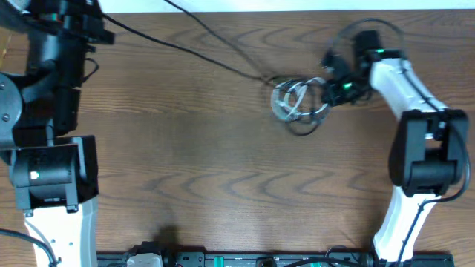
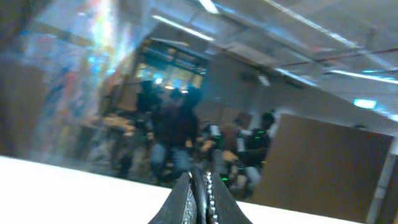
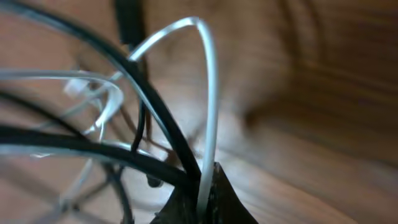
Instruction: Untangle cables
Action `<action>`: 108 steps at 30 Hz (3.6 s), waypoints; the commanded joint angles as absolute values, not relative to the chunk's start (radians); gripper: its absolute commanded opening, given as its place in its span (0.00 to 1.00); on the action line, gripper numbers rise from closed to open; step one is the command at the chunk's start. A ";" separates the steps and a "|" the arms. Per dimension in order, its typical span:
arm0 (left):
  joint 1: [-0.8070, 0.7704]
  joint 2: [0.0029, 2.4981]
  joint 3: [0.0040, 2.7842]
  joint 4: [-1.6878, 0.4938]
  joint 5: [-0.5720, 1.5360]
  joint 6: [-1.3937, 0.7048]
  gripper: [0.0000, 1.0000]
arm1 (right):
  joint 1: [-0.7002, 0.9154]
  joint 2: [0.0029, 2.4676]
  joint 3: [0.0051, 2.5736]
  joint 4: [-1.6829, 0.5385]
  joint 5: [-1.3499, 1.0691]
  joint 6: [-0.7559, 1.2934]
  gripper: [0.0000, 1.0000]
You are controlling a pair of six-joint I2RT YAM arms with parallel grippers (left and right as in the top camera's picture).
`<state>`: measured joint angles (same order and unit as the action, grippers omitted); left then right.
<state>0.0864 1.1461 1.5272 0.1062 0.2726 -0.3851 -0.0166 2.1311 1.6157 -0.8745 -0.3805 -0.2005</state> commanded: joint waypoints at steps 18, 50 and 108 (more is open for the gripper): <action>0.439 1.169 1.543 -0.127 0.119 -0.278 0.07 | -0.338 2.130 1.694 -0.958 -0.191 0.073 0.01; 0.374 1.140 1.544 -0.045 0.378 -0.332 0.07 | -0.035 2.130 1.694 -1.061 -0.431 -0.173 0.43; 0.374 1.042 1.543 0.072 0.490 -0.504 0.07 | 0.398 2.392 1.998 -0.994 -0.612 -0.638 0.97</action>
